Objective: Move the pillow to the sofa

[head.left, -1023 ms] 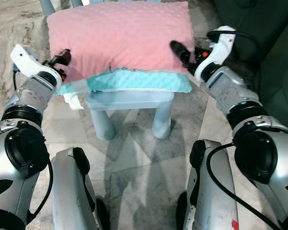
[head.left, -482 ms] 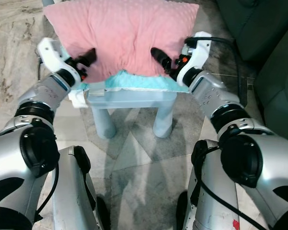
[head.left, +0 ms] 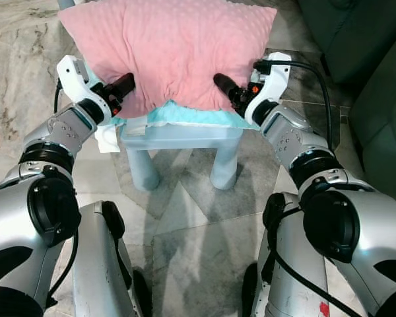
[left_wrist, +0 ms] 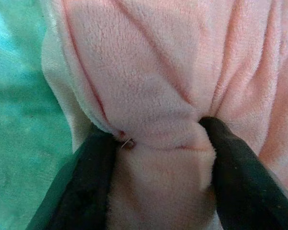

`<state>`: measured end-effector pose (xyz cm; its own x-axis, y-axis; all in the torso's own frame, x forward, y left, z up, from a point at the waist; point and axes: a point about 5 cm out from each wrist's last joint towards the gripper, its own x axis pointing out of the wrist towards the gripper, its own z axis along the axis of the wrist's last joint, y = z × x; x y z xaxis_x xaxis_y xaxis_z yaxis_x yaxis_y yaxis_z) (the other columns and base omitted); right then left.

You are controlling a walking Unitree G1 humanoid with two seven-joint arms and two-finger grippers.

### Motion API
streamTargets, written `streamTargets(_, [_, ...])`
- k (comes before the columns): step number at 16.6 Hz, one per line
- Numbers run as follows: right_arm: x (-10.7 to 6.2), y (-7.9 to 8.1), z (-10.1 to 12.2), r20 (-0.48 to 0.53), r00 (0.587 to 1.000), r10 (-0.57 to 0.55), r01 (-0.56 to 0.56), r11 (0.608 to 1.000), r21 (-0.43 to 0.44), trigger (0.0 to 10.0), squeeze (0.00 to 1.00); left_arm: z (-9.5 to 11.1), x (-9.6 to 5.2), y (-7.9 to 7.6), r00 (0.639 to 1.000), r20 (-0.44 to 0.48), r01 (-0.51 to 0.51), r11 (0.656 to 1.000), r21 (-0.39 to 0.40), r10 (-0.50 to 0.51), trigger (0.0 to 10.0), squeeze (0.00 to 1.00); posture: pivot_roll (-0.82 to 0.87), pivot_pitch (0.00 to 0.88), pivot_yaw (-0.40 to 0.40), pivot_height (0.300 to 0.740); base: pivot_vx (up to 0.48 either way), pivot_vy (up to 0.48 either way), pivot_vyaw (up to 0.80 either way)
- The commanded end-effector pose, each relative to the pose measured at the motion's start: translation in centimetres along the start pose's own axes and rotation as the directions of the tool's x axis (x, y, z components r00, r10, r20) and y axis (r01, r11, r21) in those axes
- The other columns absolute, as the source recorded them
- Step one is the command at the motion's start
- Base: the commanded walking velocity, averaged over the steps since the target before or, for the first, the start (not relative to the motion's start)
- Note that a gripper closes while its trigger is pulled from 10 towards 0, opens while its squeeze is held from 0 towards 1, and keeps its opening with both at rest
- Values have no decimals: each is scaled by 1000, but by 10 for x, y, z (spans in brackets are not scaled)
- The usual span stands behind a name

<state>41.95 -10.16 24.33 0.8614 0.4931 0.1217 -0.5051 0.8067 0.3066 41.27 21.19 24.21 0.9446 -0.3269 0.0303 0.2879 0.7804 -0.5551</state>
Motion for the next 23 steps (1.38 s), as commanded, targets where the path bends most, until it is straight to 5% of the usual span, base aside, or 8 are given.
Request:
streamTargets(1, [0,3,-11,-36,999,1,-1,1000,1,0,0,-8,-1,4,999,-36,-13,1000,17,13,0,0,-25,306,-9,339,0,0,0])
streamTargets(10, [-2,-4,-4,7,1000,-27,27,999,-28,0,0,28,-9,10,977,209,-67,995,72,51,0,0,-17,303,-14,339,0,0,0])
streamTargets(17, [-5,-10,34,144,990,-4,10,999,-40,0,0,50,-16,6,939,343,-47,986,159,-11,0,0,-36,186,-26,339,0,0,0])
streamTargets(20, [-11,-15,44,206,978,25,-8,996,-83,0,0,47,-17,2,927,371,-58,952,300,-61,0,0,-48,97,-21,339,0,0,0])
streamTargets(23, [-23,-23,44,261,964,59,-26,992,-126,0,0,34,-21,9,918,392,-60,950,308,-69,0,0,-61,27,-19,339,0,0,0])
